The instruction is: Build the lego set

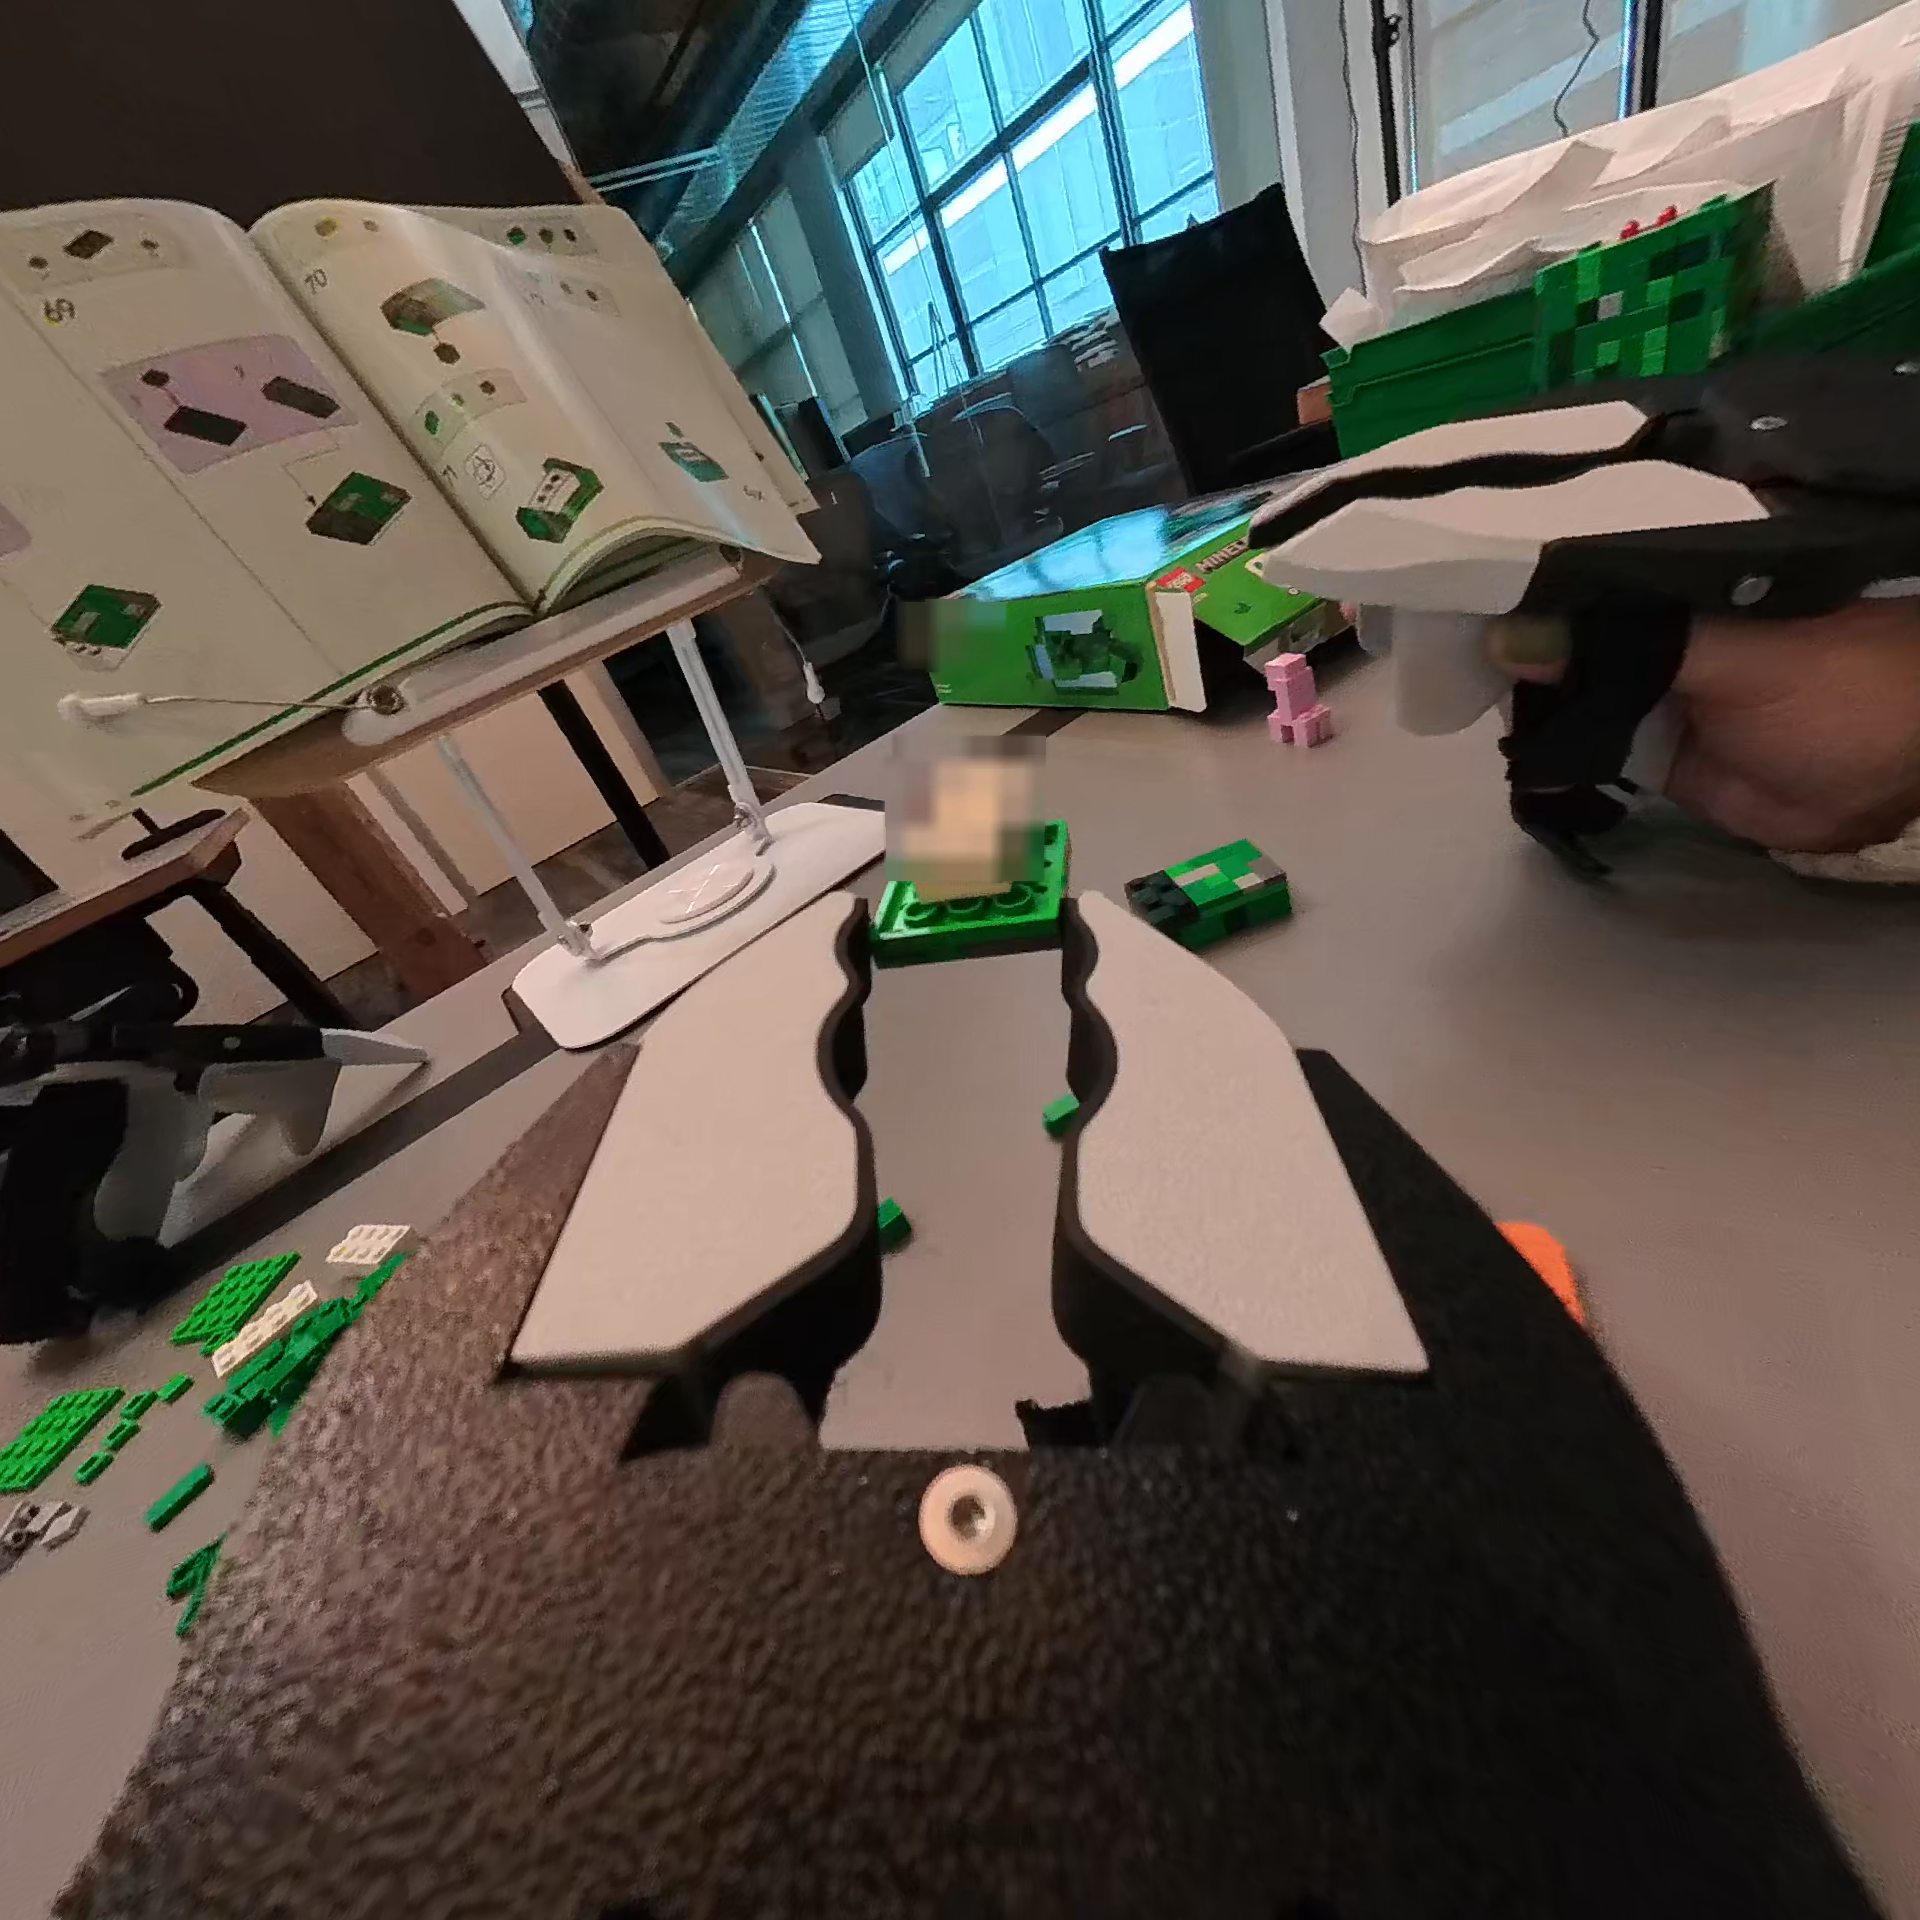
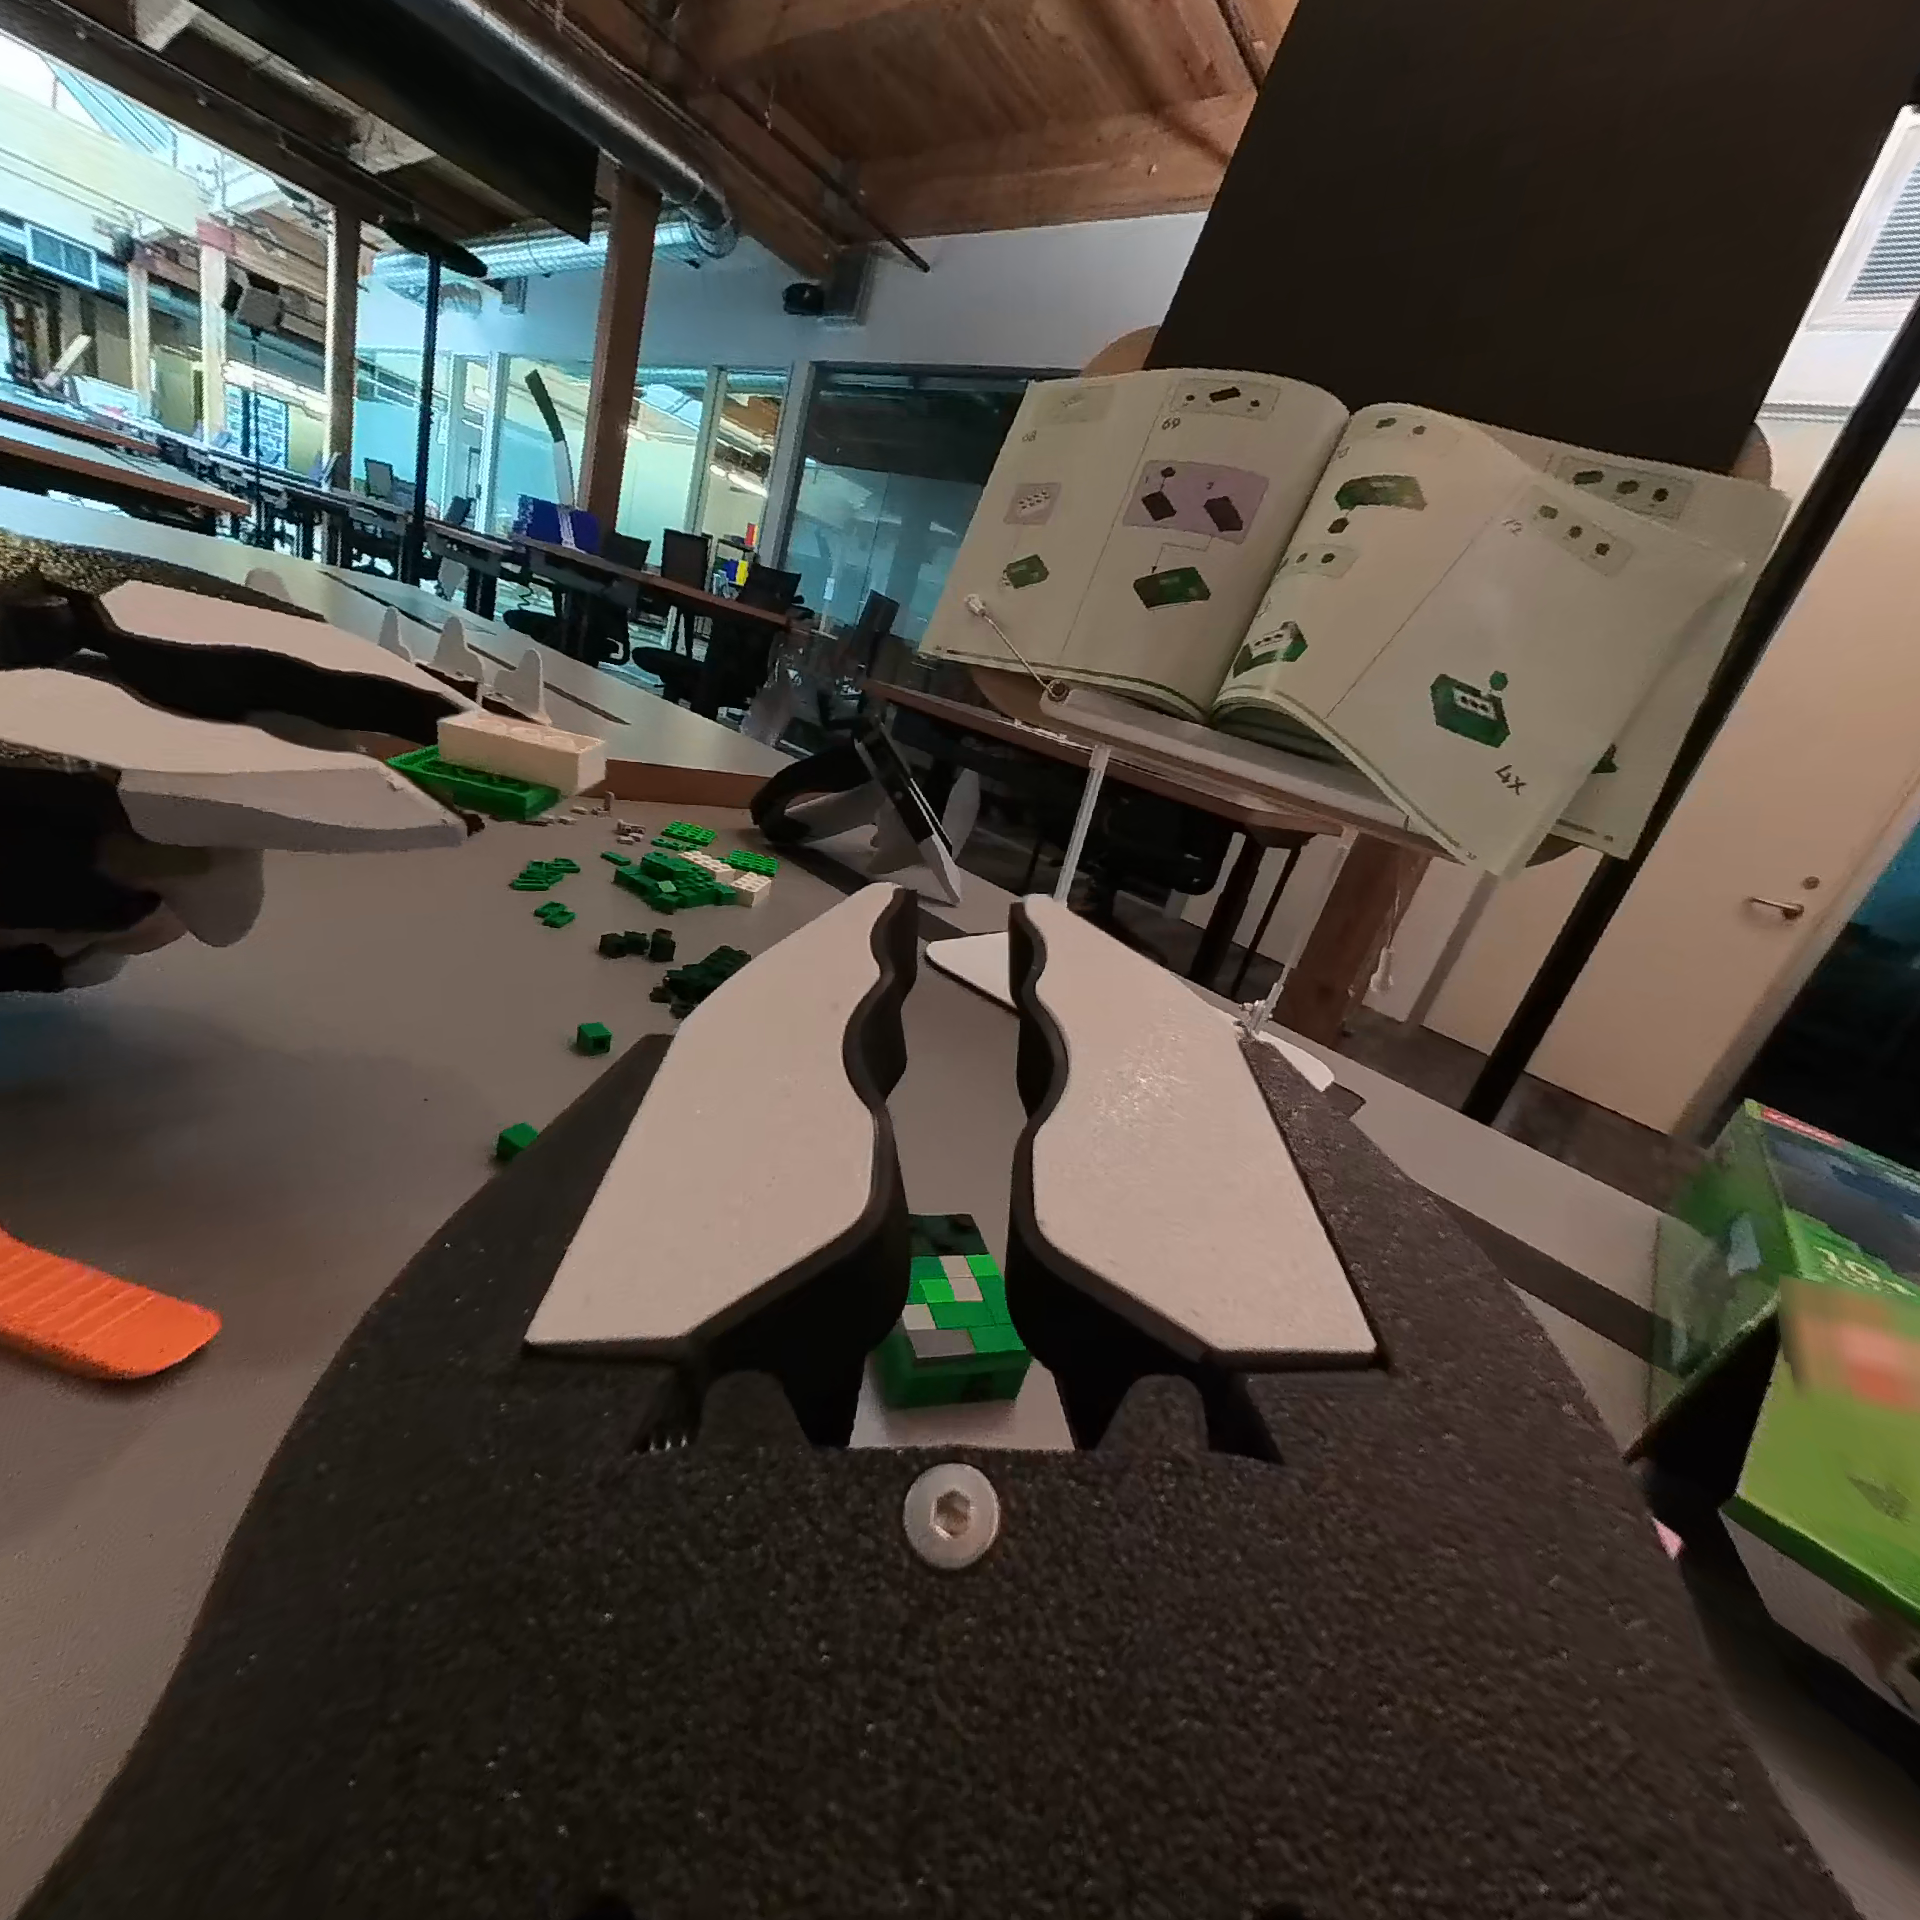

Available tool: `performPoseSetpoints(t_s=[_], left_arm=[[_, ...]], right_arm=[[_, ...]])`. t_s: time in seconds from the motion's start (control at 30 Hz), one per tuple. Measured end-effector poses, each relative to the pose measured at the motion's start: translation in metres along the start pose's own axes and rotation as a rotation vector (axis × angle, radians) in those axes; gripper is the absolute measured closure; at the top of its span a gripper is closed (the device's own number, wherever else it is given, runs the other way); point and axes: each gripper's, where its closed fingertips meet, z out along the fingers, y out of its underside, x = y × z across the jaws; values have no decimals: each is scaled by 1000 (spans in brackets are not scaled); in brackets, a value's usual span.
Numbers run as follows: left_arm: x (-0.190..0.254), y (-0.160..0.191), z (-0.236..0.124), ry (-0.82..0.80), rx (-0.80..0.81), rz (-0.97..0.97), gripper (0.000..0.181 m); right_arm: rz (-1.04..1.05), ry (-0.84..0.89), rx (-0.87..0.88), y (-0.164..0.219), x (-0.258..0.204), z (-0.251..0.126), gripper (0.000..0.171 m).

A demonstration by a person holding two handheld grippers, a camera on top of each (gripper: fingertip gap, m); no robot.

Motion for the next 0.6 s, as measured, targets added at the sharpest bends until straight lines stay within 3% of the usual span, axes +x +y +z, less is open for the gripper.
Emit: performPoseSetpoints(t_s=[0.6], left_arm=[[15,-6,5,83,11,5,146]], right_arm=[[-27,6,-24,3,0,-1,160]])
